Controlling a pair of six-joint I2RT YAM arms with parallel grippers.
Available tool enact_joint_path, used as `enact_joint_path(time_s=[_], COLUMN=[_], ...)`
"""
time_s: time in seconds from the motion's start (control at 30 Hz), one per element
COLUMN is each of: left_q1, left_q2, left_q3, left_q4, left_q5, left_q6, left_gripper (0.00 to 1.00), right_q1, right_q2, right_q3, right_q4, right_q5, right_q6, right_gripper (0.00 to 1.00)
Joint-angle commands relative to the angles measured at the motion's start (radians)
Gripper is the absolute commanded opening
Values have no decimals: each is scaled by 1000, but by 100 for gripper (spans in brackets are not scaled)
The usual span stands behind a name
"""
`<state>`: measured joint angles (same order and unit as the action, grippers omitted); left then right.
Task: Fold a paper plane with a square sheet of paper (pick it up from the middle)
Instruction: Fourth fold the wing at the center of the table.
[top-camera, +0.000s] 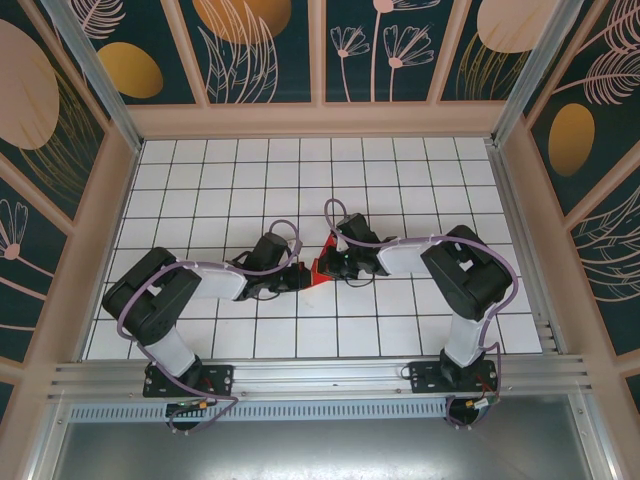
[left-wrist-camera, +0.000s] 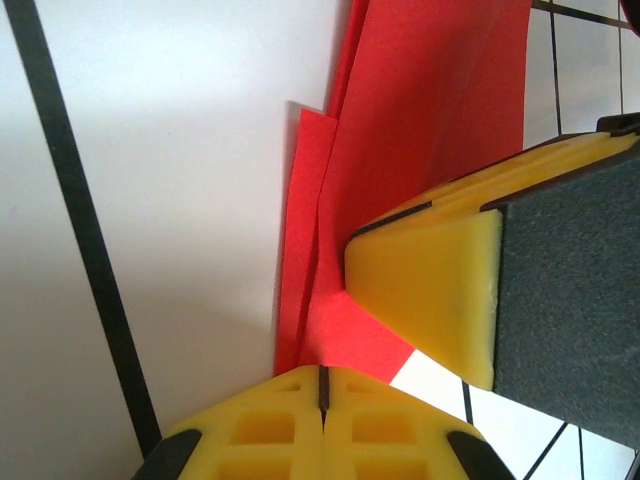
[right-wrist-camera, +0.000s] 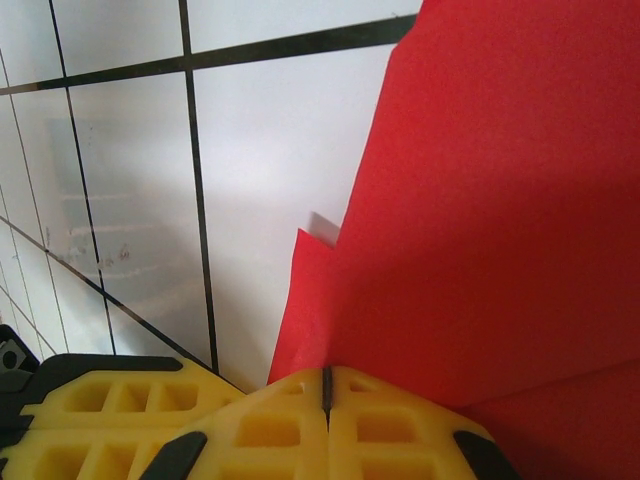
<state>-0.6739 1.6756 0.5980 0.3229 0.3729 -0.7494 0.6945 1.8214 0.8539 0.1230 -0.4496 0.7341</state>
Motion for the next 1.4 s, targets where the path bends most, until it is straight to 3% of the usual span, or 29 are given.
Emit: enact_joint_path(time_s=[0.0,0.4,0.63,0.73,1.0,1.1,1.17,1.37], left_q1=[2,3,3,3,15,28,33,54], left_q2=[32,19,-22,-56,-143,-172,-191,-248], left_q3=[-27,-60,-11,55,188,195,194,165], left_q4=[-76,-98,-84,-94,-165,-196,-212,-244], left_q5=[-48,-33,-11,-14,-126,-188,-222,-292], left_q6=[2,1,12,14,40,51,62,65], left_gripper=[0,0,1,22,74,89,98,99], right_q1=[-27,-302,-350,-345,-278,-238,-209,-115], right_q2=[31,69,-36,-125,-358,-407,-413,-343], right_q3=[4,72,140,104,-79,-144,-169,-170], right_q4=[-19,-56,-161,-171,-106,-55,-28,37], right_q5=[14,69,132,132,157,175,184,243], right_q6=[-18,-98,-144,-110,75,174,231,369], right_gripper=[4,4,7,15,54,59,61,59])
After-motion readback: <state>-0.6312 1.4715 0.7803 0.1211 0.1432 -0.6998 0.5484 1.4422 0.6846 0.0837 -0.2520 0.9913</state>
